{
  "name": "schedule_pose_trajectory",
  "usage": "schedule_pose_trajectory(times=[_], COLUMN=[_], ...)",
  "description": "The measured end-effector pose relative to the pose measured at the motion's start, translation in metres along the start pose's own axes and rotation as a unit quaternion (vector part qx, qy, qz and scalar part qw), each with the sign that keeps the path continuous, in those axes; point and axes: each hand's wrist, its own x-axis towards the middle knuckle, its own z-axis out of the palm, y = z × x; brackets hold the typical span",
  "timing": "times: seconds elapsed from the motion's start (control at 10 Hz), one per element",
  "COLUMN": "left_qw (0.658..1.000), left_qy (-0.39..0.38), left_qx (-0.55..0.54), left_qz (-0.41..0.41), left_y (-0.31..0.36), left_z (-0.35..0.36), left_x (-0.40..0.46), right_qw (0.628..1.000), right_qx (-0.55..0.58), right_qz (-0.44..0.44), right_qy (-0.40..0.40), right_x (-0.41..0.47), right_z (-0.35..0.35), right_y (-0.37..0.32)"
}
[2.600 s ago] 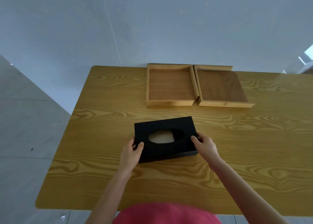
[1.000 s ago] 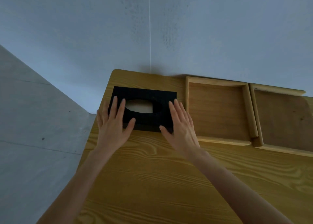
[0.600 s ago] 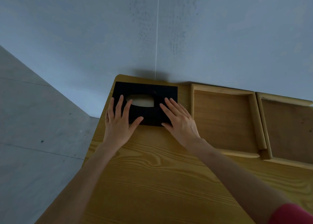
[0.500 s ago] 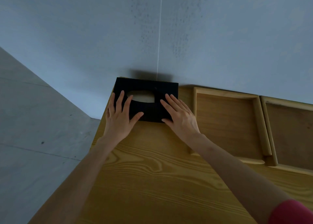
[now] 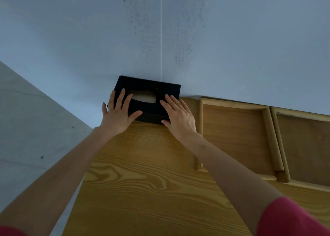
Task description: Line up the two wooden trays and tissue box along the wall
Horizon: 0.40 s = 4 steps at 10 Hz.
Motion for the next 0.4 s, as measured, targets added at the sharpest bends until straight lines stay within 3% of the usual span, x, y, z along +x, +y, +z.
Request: schedule_pose_trajectory(times=[0.2,0.4], left_qw=[0.997,0.997], left_qy=[-0.040,0.030], left_qx=[0.068,0.050], left_qz=[0.001,0.041], left_y=[0.013,0.049], left_z=[-0.023,-0.049], left_x=[-0.007,-0.031], right_qw=[0.996,0.994], right_qx=[-0.004,-0.028], right_qz=[0.009,0.047], right_qy=[-0.087,-0.091], right_x=[-0.007,-0.030], right_z=[-0.021,-0.060], right_y=[0.001,0.009])
